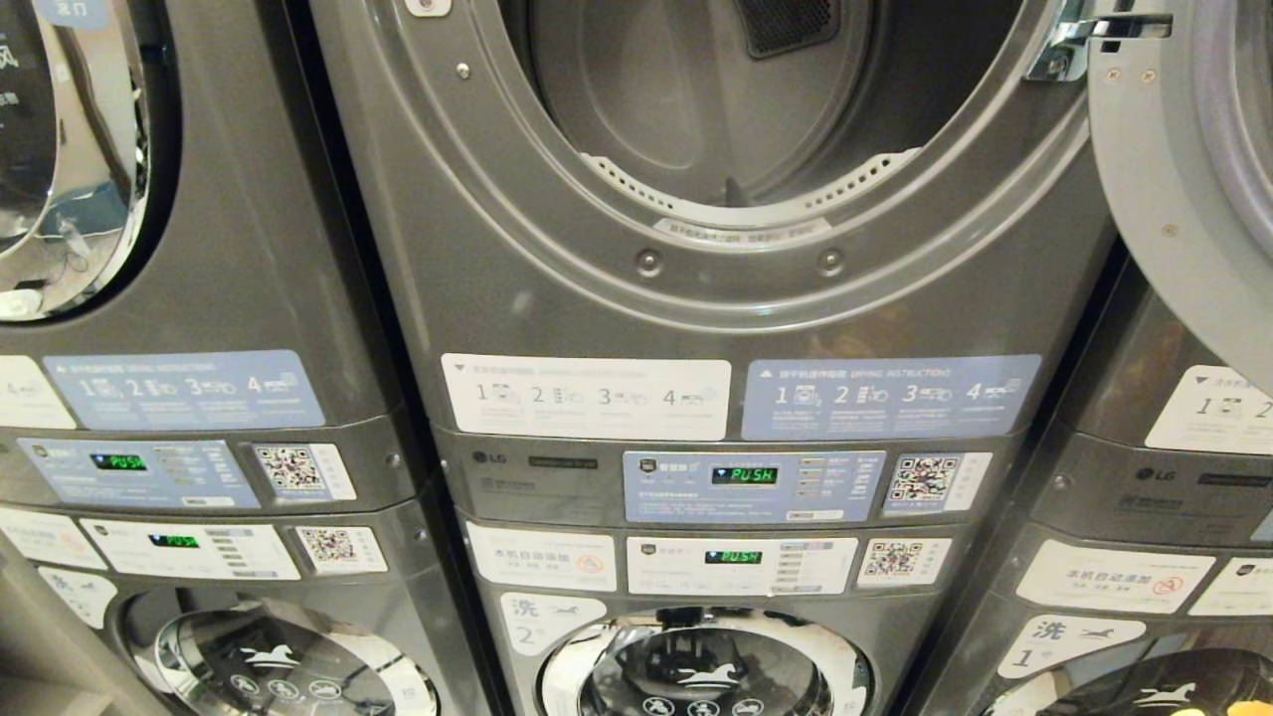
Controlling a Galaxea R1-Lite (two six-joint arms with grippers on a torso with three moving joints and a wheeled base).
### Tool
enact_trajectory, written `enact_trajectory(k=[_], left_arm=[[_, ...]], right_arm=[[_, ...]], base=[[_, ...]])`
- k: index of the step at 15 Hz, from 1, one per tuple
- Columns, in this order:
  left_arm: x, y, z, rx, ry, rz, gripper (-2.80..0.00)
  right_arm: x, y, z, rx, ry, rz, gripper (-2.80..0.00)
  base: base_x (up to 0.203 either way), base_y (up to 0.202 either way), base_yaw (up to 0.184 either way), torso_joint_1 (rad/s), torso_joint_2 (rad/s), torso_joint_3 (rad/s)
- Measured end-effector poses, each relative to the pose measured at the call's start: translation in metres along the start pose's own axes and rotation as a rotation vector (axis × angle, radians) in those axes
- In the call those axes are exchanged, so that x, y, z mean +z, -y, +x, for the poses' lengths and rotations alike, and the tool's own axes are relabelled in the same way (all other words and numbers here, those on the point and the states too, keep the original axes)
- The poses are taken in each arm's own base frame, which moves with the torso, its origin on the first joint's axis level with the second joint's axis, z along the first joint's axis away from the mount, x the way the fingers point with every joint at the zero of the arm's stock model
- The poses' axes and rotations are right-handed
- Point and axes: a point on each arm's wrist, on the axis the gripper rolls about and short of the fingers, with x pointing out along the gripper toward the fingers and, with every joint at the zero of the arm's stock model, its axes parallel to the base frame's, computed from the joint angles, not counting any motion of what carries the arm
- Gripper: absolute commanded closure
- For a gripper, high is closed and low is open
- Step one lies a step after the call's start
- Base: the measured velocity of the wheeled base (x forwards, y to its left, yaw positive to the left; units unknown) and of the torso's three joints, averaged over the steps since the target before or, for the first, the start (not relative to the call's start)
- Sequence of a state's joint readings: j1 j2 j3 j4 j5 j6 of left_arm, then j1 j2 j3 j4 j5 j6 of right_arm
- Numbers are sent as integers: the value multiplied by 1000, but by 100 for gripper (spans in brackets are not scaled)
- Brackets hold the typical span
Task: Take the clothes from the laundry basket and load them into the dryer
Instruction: Put the clothes in the dryer
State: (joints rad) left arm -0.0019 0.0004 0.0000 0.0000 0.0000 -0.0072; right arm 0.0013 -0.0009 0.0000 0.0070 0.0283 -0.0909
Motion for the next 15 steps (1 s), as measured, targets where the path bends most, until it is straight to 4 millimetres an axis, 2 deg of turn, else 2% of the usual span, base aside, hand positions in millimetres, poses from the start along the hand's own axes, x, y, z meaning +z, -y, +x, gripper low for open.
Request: enact_trajectory(k=[15], left_arm=[[0, 0, 0, 0, 0, 0, 0]], right_arm=[[0, 0, 0, 0, 0, 1, 0]], base=[[0, 0, 0, 56, -114, -55]])
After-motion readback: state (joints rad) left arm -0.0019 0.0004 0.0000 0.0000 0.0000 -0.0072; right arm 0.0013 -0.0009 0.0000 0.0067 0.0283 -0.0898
